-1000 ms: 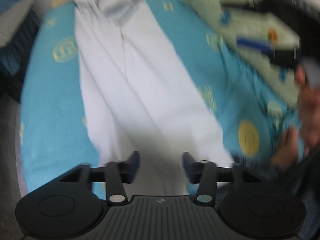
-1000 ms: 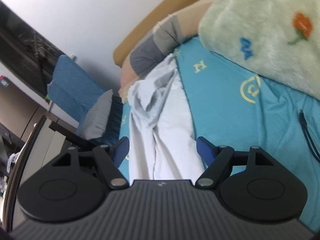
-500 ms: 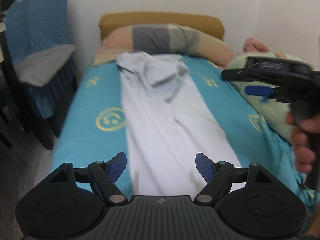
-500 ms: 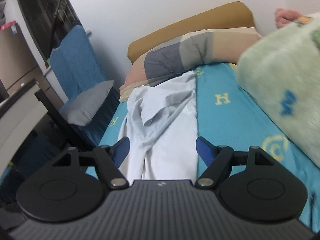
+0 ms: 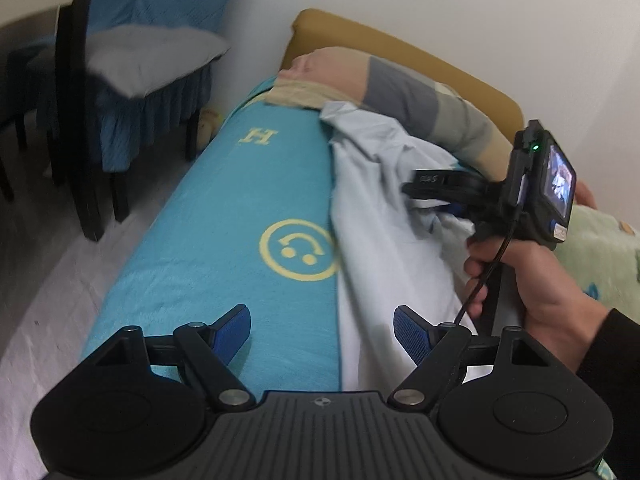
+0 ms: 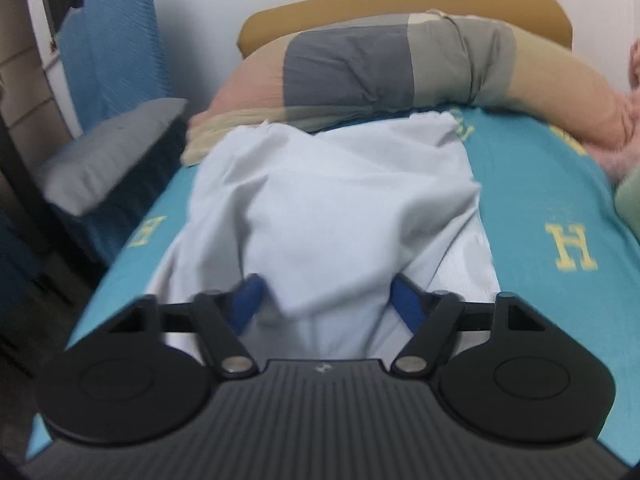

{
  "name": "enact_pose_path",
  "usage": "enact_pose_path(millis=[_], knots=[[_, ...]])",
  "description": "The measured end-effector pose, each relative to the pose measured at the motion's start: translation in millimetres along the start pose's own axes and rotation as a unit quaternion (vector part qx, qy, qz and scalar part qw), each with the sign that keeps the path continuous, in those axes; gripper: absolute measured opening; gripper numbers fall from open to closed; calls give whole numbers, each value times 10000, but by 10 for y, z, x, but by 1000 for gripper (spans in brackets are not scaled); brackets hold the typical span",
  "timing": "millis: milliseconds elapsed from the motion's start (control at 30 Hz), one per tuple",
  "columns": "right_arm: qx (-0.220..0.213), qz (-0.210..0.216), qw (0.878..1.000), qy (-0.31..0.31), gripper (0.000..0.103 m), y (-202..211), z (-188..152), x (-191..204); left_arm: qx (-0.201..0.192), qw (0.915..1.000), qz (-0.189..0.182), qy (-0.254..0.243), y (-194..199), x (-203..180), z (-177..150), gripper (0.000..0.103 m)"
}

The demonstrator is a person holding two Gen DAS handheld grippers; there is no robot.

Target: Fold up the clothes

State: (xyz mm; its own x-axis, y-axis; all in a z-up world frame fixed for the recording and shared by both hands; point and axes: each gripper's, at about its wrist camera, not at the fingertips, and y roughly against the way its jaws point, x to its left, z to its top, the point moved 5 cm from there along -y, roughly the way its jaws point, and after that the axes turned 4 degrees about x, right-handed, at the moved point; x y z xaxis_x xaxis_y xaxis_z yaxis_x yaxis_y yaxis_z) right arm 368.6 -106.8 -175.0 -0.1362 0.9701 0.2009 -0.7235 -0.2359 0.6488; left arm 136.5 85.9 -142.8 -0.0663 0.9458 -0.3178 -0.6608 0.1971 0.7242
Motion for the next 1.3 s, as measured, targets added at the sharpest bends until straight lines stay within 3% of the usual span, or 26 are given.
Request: enact_pose_path(millis=[33,167,300,500,533,567,633,833,967,1067,1167,1300], knots=[[-103,-8,9999,-41,8,-10,50,2,4,10000,-17,63,-30,33,4,80],[-939,-108,9952,-267,8,151,355,-102,4,9997,-73,246,-107,124,4,80],[-1155,-619,9899,-542,8,87,552,-403,48,9998,-45,204,-164,151,-27,80],[-446,-302,9941,-939,15,-106,404,-644,228,9997,25,38,-276,120,-84,80],[-363,-214,9942,-986,29,-67,363,-643,263,9996,33,32,-291,116,-91,80],[-280,-126,9942,-1032,55,-27,321,-642,299,9995,34,17,-303,110,-99,80],[-183,66,9937,-1104,77,163,244,-627,350,9994,23,-62,-302,84,-110,80],[320,511,9924,-1076,75,1118,-120,-579,710,9970,-302,-81,-177,-8,-244,80],[1067,455,9847,-1301,75,1806,-643,-630,1168,9920,-471,18,-26,-51,-431,80],[1674,407,9703,-1698,77,2216,-1110,-687,1554,9862,-549,119,114,-88,-608,80],[2167,647,9463,-2308,76,2482,-1587,-718,1897,9783,-775,312,241,-146,-783,80],[2420,654,9218,-2957,76,2752,-2080,-807,2271,9698,-714,529,324,-193,-998,81]])
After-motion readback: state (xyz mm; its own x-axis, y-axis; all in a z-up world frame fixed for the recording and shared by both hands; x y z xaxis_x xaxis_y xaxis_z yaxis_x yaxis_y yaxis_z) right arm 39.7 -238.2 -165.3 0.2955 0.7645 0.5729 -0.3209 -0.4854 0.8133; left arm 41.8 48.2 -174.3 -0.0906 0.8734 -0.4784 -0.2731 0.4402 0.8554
